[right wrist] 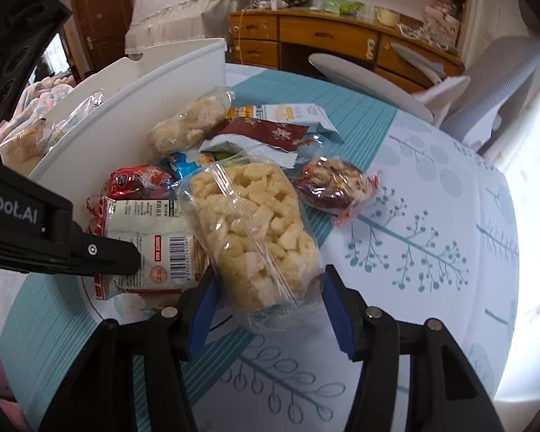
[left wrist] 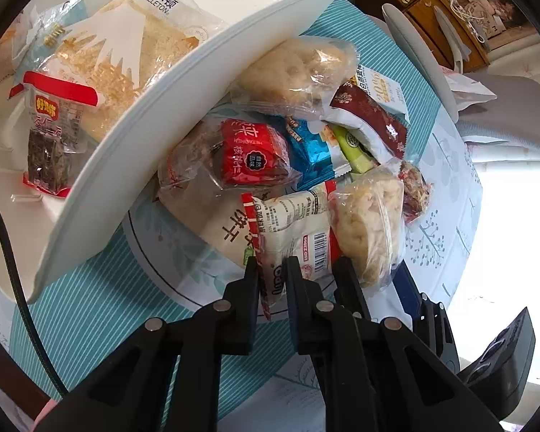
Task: Organize snacks
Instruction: 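Grasp the white cracker bag with left gripper while right grasps clear cracker bag, then carry both held cracker bags over the white tray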
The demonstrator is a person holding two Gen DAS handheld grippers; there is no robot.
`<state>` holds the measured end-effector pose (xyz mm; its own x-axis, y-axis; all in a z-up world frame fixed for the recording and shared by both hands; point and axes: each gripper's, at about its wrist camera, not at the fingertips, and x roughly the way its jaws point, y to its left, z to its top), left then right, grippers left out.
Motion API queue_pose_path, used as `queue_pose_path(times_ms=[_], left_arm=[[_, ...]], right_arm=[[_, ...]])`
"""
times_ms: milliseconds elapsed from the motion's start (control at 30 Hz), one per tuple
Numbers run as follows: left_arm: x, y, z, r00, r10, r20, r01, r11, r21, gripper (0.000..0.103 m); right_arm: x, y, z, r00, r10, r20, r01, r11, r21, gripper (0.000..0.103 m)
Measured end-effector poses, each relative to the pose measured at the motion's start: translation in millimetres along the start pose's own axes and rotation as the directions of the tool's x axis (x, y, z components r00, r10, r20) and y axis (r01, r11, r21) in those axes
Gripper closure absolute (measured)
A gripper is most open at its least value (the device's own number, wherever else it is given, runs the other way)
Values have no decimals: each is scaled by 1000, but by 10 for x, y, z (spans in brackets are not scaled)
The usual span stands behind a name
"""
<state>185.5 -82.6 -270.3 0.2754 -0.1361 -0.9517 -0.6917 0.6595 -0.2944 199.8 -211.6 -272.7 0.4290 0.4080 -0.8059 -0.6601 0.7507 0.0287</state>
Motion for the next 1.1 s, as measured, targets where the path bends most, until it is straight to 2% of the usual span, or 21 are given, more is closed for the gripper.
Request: queue_pose_path(times_ms=[300,467,600,767,1000,1100], left_arm=[[-179,69,-92,998,51,-47,-50,999,13,93],[-513,234,-263,999,26,-39,-25,999,31,94],[-859,279,-361,1000,-6,2,6,999,42,95],[-1308,286,-447,996,-47,81,38,993,110,95],[-1830,143,-455,982,-97,164,47,958,283,94],[-2074,177,-422,969,-156,192,87,941,328,94]], right_arm=[[-199,-31,-172,996,17,-91,-2,986,168,48],[-451,-30,-332,992,23,-122,13,957,288,48],[-690,-18,-425,992,9,-127,37,935,353,48],[-1024,72,-447,996,13,-85,19,932,363,48],[-1443,287,-313,1000,11,19,-17,940,340,48],[-1597,388,-241,998,20,65,-41,941,336,48]])
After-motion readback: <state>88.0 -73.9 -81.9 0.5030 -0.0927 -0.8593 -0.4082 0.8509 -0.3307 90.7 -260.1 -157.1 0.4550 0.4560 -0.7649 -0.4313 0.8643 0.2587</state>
